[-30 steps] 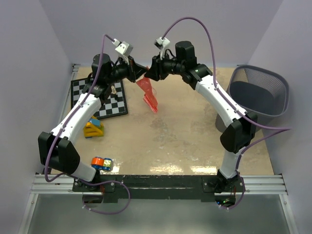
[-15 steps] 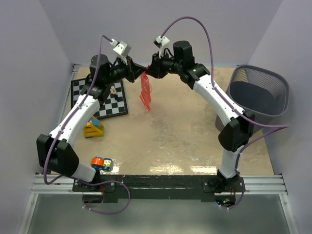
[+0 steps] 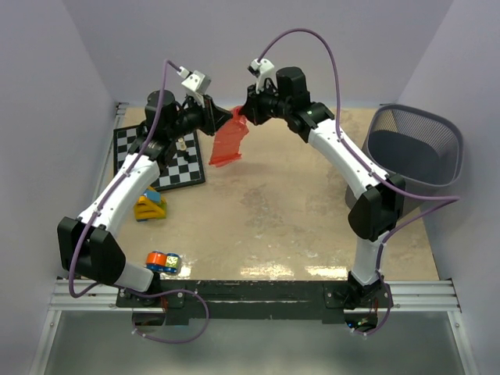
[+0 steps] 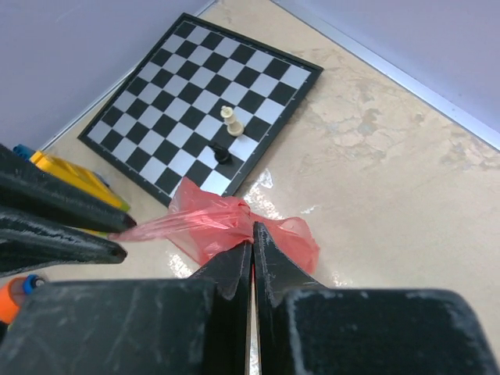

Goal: Put the trash bags into the trash bin
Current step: Unfold the trash bag at the center of the board.

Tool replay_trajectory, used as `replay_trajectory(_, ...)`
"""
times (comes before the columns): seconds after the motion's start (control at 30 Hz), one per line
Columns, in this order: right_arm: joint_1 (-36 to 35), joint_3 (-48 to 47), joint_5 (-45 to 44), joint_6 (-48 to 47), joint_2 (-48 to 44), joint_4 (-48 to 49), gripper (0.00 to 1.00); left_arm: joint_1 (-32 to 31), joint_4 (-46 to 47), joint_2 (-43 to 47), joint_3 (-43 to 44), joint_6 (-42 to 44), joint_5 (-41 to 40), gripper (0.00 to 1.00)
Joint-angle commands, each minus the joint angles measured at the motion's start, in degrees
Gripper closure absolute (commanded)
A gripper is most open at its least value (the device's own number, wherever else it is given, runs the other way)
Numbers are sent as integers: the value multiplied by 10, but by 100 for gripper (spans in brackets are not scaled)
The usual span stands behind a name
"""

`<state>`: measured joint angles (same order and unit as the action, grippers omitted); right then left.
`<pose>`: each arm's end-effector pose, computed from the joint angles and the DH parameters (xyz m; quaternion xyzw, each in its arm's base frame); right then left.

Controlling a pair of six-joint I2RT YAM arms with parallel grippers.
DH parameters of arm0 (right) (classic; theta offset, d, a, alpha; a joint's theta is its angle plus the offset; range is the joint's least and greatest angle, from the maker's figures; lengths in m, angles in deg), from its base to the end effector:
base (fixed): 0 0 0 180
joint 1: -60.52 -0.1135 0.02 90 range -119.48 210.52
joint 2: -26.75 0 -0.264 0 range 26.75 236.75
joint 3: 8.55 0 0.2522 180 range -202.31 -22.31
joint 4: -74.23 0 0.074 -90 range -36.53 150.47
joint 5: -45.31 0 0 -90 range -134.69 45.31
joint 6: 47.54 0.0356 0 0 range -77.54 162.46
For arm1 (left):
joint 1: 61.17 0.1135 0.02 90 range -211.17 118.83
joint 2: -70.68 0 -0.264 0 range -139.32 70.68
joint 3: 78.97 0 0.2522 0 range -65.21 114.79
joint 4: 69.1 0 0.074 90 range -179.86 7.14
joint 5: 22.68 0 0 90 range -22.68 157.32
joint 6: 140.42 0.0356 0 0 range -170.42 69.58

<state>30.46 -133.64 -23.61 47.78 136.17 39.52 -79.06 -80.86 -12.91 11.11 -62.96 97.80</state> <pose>0.3848 0.2375 0.3956 -0.2752 0.7592 0.3153 0.4984 0.3231 -0.1233 0.3947 0.2102 0.7038 -0.3580 0.5764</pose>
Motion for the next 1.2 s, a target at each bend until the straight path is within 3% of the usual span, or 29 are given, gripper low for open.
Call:
replay_trajectory(0.0,3,1,-73,16,-40,28,100,6,-13,5,17,-18,-40,75)
replay_trajectory(0.23,-1,2,-183,52,-63,25,100,8,14,-13,15,-86,12,55)
replay_trajectory(0.3,-4,1,-191,49,-63,25,100,8,41,-24,14,-108,43,46)
replay_trajectory(0.33,-8,2,-197,47,-65,24,100,8,61,-29,16,-115,51,36)
replay_trajectory(0.37,-10,4,-198,47,-66,24,100,8,70,-37,20,-129,52,34)
replay_trajectory(0.63,-23,14,-224,33,-76,25,100,8,148,-92,55,-216,64,33)
replay_trajectory(0.93,-25,23,-219,27,-81,26,100,9,151,-124,74,-258,47,35)
replay_trajectory(1.17,-24,33,-213,21,-84,27,100,11,126,-147,85,-275,19,47)
